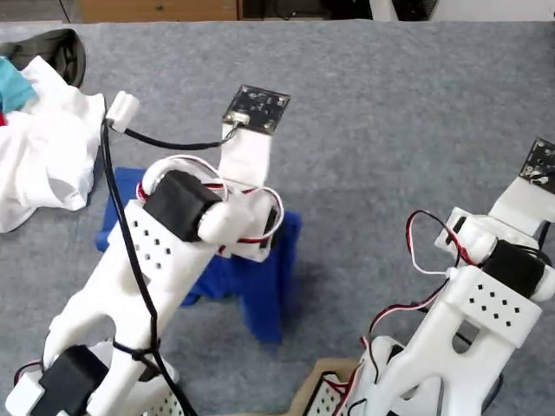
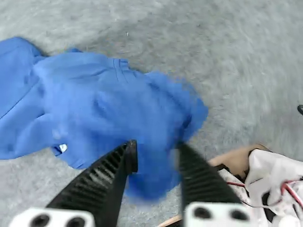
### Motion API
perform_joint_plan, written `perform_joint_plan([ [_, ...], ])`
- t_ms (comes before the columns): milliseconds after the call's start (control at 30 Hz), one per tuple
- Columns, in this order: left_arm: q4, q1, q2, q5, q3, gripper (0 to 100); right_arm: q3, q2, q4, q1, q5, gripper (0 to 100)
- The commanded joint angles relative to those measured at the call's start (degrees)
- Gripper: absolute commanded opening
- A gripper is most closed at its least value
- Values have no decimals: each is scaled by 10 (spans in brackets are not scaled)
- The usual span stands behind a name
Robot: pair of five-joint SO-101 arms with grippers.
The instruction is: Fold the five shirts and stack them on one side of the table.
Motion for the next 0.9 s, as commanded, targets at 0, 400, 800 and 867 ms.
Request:
perform_joint_plan([
  [0, 6, -67, -19, -9, 9, 250, -33, -10, 2, 6, -3, 7],
  [400, 6, -455, -12, -150, 13, 254, -35, -9, -12, -229, 0, 8],
  [800, 5, -841, 7, -140, 19, 250, -141, 138, -156, -574, -4, 9],
  [867, 5, -881, 7, -157, 19, 250, -193, 215, -156, -599, -4, 9],
])
